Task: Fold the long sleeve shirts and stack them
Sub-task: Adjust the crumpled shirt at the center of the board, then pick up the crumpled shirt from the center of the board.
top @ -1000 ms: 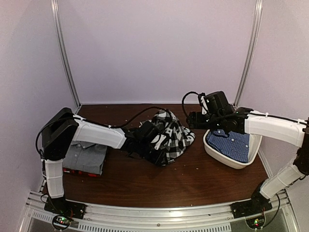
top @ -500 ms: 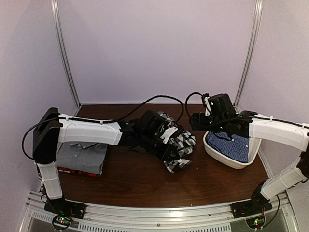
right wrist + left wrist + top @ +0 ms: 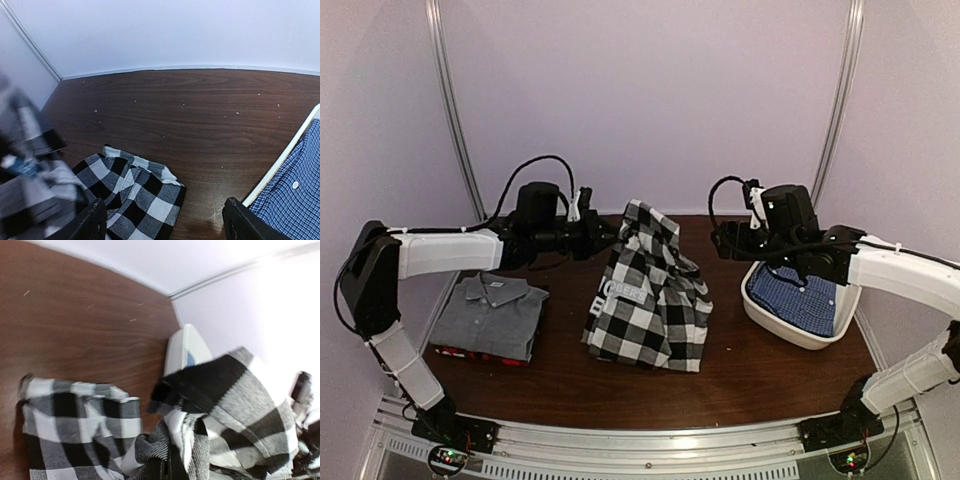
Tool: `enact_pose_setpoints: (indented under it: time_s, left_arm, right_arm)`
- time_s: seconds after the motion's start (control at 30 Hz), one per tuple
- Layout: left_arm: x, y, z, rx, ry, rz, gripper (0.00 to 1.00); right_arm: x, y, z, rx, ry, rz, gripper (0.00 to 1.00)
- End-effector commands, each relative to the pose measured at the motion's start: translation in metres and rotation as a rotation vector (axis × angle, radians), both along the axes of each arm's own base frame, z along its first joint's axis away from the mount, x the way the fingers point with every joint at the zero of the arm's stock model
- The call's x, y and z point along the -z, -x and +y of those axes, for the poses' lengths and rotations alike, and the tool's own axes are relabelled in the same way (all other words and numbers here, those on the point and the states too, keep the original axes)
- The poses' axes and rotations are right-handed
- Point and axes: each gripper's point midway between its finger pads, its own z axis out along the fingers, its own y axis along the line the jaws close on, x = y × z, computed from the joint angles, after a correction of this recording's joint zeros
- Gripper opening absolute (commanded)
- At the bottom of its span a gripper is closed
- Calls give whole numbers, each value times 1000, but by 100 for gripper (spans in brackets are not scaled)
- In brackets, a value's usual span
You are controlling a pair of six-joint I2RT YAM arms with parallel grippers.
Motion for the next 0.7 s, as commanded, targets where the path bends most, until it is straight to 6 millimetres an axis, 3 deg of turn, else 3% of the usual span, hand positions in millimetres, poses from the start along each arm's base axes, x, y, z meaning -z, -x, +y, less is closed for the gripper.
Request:
enact_pose_setpoints:
  time_s: [0.0,0.1,0.3,0.47,0.67]
  left_arm:
    - [88,-12,10,-92,-35,293,0]
    - [116,-11,10,-87,-61,341,0]
    - [124,-6,14,-81,-83,334,0]
    - [124,-5,17,-80,-115,313,0]
    - [123,-5,20,-80,-149,283,0]
  right_arm:
    - [7,14,25,-85,24,-14,83]
    - [26,25,34,-123,53,10,86]
    - [68,31,40,-128,86,80,89]
    - [86,11,54,-83,89,112,91]
    - [111,-17,86,-68,93,172,89]
